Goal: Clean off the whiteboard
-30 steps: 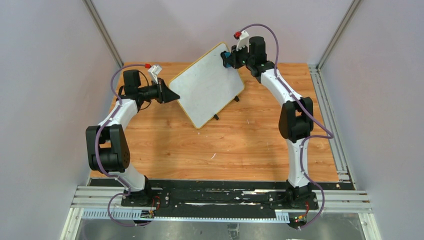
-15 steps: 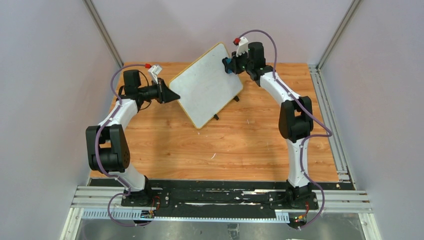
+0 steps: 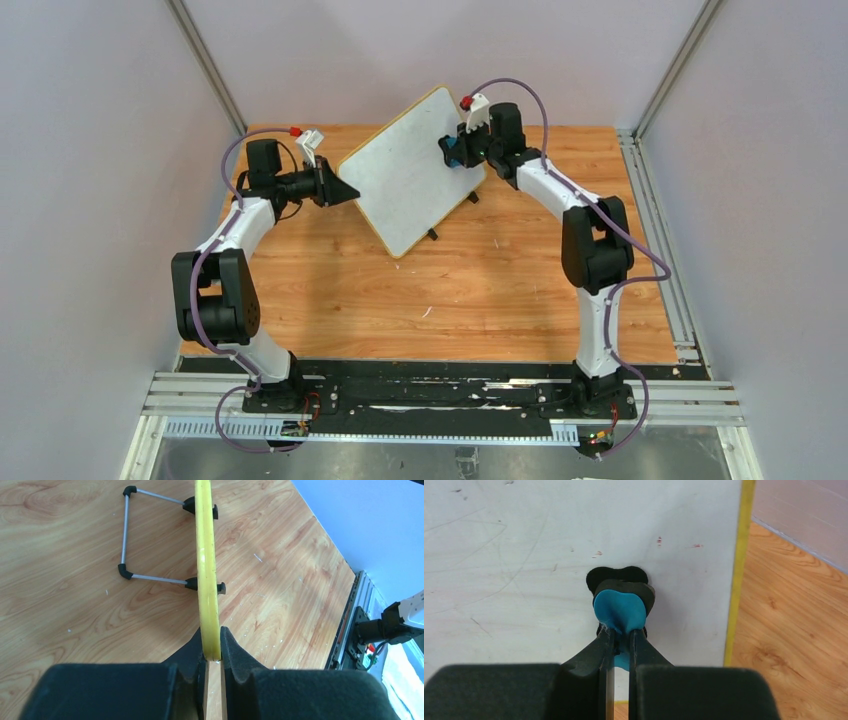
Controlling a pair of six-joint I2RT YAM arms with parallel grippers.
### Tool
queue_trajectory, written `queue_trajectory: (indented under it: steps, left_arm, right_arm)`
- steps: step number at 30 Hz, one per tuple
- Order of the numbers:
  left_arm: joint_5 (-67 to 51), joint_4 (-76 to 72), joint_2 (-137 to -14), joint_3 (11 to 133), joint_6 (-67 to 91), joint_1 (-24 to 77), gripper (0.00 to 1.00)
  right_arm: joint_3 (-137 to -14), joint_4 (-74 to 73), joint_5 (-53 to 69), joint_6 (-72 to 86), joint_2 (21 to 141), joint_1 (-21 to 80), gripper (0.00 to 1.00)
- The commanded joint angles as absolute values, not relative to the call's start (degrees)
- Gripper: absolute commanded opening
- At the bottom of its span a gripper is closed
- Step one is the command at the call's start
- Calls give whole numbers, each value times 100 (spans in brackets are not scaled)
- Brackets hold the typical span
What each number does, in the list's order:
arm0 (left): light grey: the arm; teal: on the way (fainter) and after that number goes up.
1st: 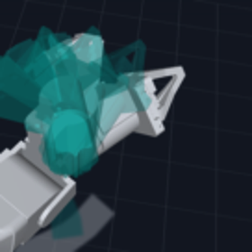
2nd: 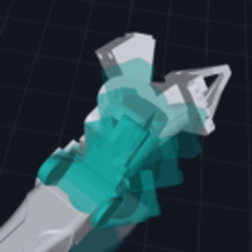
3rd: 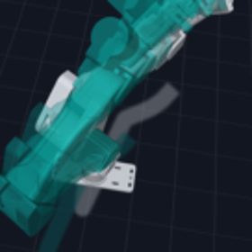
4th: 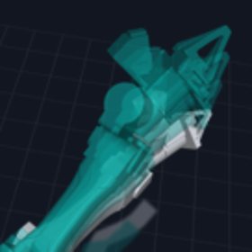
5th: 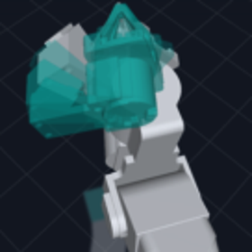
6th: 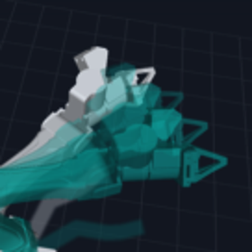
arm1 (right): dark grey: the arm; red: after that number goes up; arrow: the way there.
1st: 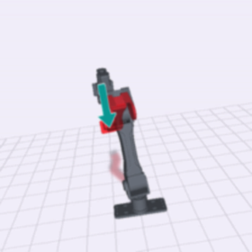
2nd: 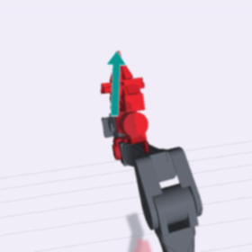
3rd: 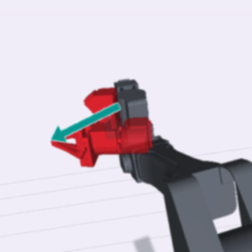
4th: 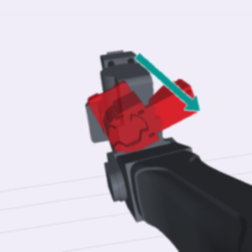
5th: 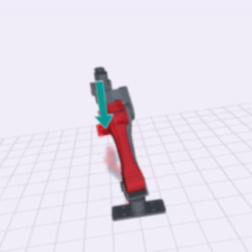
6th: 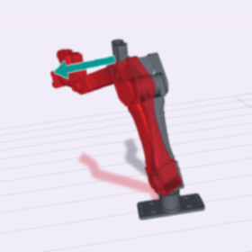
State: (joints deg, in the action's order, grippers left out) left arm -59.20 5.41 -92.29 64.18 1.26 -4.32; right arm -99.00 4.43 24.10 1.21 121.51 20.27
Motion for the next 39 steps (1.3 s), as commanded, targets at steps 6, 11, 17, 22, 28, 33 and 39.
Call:
queue_trajectory:
  steps: [6, 11, 17, 22, 28, 33, 39]
  left_arm:
    - [-5683, 783, -9275, 6458, -410, -368, 0]
    - [-5622, 778, -9281, 6460, -401, -363, 0]
    - [-5566, 761, -9284, 6476, -360, -364, 0]
    - [-5510, 749, -9298, 6477, -352, -368, 0]
    - [-5469, 753, -9324, 6477, -360, -363, 0]
    - [-5459, 731, -9359, 6495, -322, -369, 0]
    - [-5448, 671, -9306, 6447, -268, -369, 0]
  right_arm:
    - [-9752, -580, 1474, 158, 11083, 2103, 1]
    - [-9482, -1755, 974, 283, 10272, 1838, 1]
    - [-8857, -3067, 635, 282, 9366, 1420, 0]
    - [-8010, -3631, 448, 375, 8781, 1092, 1]
    - [-6774, -3601, 396, 794, 7911, 984, 1]
    - [-6021, -3531, 333, 951, 7558, 972, 1]
    - [-5493, -3520, 290, 1042, 7657, 963, 1]
